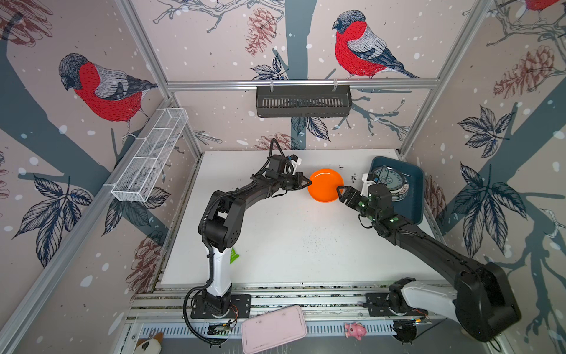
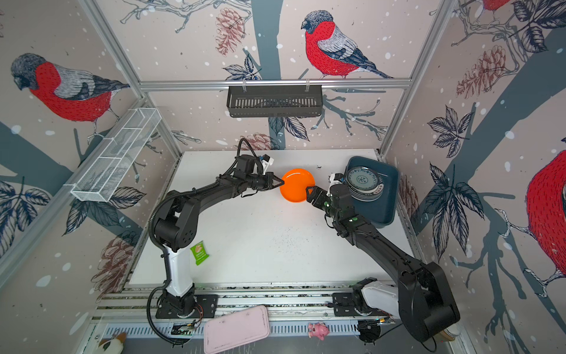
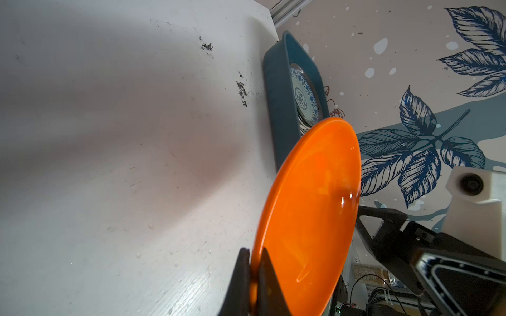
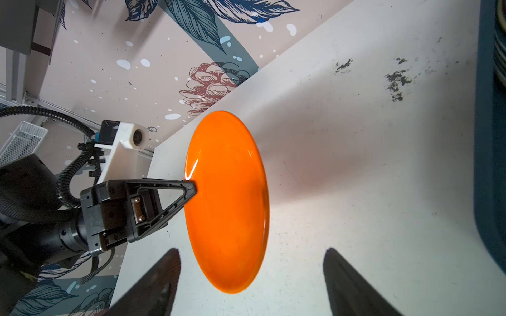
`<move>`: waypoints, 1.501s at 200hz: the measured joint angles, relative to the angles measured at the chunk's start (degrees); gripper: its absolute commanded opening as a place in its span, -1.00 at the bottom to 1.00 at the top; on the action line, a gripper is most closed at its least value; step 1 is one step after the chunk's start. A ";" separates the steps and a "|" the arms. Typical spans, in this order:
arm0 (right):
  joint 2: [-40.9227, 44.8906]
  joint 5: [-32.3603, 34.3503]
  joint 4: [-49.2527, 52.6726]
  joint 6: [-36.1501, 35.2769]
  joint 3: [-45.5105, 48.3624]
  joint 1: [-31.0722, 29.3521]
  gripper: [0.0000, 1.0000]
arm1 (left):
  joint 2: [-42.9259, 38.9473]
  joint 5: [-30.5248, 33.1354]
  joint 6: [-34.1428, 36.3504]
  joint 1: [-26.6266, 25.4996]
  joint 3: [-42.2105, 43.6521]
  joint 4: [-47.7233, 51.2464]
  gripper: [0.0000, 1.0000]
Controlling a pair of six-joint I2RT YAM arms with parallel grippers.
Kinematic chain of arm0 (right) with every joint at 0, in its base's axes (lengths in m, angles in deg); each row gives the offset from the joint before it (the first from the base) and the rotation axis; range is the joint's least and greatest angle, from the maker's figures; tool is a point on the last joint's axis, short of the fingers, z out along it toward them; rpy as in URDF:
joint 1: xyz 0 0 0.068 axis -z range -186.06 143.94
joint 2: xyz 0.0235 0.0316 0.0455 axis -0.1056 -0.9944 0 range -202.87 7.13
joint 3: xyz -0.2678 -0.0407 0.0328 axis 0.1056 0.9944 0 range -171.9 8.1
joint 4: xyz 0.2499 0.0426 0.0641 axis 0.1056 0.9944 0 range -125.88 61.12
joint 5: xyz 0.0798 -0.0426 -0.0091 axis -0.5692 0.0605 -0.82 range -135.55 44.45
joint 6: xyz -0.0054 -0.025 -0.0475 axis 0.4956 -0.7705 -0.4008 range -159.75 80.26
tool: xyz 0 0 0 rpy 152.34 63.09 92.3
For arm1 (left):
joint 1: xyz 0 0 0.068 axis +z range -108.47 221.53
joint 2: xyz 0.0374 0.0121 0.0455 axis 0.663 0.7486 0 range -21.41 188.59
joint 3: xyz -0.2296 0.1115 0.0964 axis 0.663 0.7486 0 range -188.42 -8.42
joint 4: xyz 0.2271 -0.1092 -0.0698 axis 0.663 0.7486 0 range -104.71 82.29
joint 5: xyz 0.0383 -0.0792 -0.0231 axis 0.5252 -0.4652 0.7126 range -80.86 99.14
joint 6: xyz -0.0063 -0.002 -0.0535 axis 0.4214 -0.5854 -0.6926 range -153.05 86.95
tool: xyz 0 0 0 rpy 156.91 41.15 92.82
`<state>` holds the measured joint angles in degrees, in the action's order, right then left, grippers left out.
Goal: Place the plates into the plastic bin on the countertop
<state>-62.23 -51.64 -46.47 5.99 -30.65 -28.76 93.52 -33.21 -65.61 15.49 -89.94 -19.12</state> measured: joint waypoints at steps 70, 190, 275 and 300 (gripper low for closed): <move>-7.41 -2.43 1.29 -0.87 -6.69 1.73 -0.10 | -0.72 0.11 0.13 -0.39 -0.35 0.22 -1.00; -7.58 -4.85 0.20 1.14 -4.63 2.21 -0.95 | -2.36 -0.28 0.98 -0.39 -0.55 0.57 -0.02; -3.69 -5.49 0.17 3.85 -1.92 4.87 -0.96 | -14.36 6.84 6.21 -0.39 7.43 0.17 0.73; -1.66 -5.55 0.59 4.00 -0.85 6.99 -0.96 | -18.05 10.29 9.18 -0.39 9.62 0.66 0.74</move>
<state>-63.89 -57.19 -45.88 9.99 -31.50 -21.77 75.47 -22.92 -56.43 15.10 -80.32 -18.46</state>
